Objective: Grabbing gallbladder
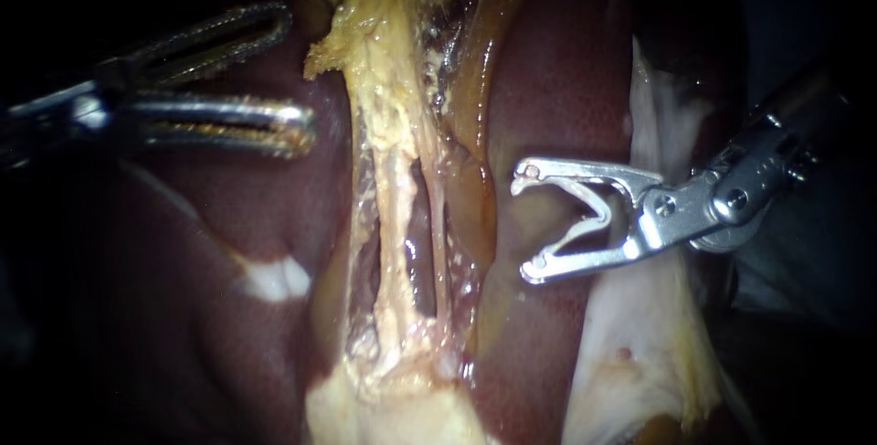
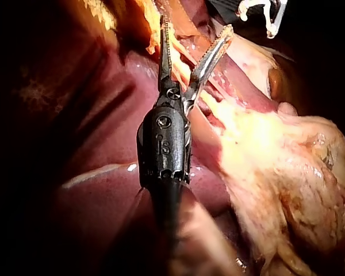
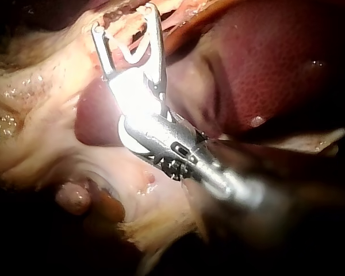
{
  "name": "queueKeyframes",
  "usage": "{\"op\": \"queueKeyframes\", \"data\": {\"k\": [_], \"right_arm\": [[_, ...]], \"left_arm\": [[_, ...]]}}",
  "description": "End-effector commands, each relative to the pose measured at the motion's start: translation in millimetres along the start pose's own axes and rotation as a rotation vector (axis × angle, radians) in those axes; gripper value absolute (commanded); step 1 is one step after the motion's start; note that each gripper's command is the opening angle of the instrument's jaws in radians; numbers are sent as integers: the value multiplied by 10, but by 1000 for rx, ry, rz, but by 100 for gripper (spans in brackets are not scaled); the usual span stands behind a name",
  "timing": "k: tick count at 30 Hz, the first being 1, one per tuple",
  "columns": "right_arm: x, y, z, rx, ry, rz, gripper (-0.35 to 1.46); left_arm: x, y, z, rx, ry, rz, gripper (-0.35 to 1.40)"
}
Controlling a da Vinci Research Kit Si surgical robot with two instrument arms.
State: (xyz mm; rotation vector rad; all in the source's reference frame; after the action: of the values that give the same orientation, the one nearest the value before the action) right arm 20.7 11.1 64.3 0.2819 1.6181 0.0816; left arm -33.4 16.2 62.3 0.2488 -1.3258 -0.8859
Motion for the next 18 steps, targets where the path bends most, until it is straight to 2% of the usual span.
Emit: {"op": "queueKeyframes", "data": {"k": [1, 6, 11, 15, 18], "right_arm": [[0, 0, 0, -1, 0, 0, 60], [0, 0, 1, -1, 0, 0, 60], [0, 0, 0, -1, 0, 0, 60], [0, 0, 1, -3, -1, 0, 60], [1, -1, 0, -3, -1, 0, 60]], "left_arm": [[0, 3, 4, -4, 5, -12, 59], [0, 9, 30, -18, 19, -55, 56], [3, 15, 48, -30, 34, -67, 56], [5, 21, 52, -33, 45, -66, 56], [7, 26, 49, -52, 48, -65, 61]]}}
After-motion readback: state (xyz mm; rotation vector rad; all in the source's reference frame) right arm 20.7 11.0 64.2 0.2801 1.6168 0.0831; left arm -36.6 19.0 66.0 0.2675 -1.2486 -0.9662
